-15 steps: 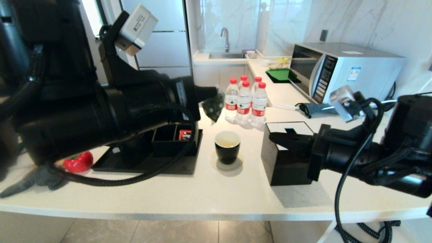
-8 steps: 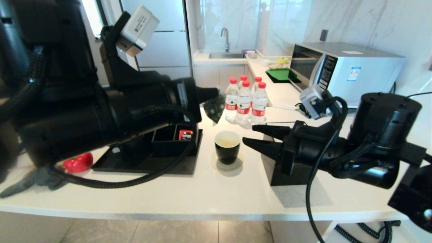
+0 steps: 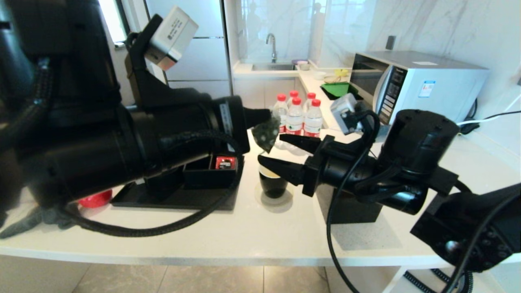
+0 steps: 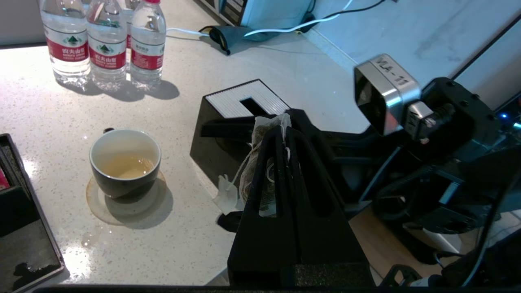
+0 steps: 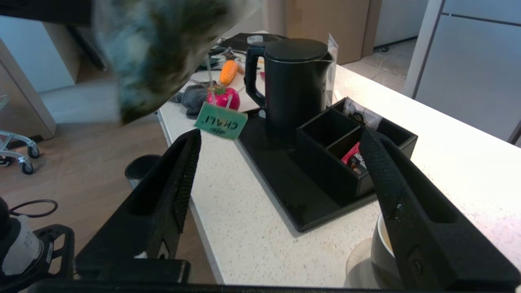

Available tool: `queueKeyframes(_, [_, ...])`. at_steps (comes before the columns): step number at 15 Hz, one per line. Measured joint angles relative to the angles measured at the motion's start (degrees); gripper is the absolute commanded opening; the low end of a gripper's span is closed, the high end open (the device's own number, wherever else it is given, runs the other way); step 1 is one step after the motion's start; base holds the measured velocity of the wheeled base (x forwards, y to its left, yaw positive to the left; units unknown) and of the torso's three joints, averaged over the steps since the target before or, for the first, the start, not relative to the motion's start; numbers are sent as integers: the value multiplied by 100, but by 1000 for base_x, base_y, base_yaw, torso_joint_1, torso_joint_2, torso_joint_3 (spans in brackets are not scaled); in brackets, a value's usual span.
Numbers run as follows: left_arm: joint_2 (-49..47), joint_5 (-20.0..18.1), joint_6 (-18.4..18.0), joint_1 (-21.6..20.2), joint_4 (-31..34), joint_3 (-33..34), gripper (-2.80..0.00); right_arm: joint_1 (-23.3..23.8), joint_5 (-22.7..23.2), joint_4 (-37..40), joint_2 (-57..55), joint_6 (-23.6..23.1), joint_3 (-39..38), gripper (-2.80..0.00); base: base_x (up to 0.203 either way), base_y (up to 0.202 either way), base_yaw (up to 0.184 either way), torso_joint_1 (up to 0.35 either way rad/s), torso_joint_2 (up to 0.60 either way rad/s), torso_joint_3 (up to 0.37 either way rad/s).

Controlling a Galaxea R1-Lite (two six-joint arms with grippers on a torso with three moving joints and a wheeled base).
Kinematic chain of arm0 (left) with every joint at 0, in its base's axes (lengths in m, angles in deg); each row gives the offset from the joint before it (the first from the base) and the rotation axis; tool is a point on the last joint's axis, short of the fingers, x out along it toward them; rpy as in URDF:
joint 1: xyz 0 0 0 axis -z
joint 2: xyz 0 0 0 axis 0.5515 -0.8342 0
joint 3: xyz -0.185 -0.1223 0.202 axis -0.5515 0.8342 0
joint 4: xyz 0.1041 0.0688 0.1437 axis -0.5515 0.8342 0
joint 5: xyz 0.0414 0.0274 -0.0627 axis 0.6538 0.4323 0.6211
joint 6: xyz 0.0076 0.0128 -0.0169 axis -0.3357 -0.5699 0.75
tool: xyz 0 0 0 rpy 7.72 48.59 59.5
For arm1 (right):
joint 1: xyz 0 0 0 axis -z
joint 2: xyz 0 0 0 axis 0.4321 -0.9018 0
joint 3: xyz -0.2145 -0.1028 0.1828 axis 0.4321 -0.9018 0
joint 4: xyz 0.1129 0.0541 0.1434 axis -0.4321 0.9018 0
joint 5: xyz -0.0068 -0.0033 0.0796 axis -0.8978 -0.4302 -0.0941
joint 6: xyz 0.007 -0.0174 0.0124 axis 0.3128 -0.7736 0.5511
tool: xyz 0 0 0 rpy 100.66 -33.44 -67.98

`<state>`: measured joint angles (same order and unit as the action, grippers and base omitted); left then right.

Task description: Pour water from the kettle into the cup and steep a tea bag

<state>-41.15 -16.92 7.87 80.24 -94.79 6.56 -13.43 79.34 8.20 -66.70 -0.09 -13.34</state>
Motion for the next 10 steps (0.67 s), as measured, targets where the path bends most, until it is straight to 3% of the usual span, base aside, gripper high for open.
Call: queueKeyframes(10, [11,-4,0,28,0,106,-280,-139,2,-356,-203,299,285,0,0,0,0,0,0,0])
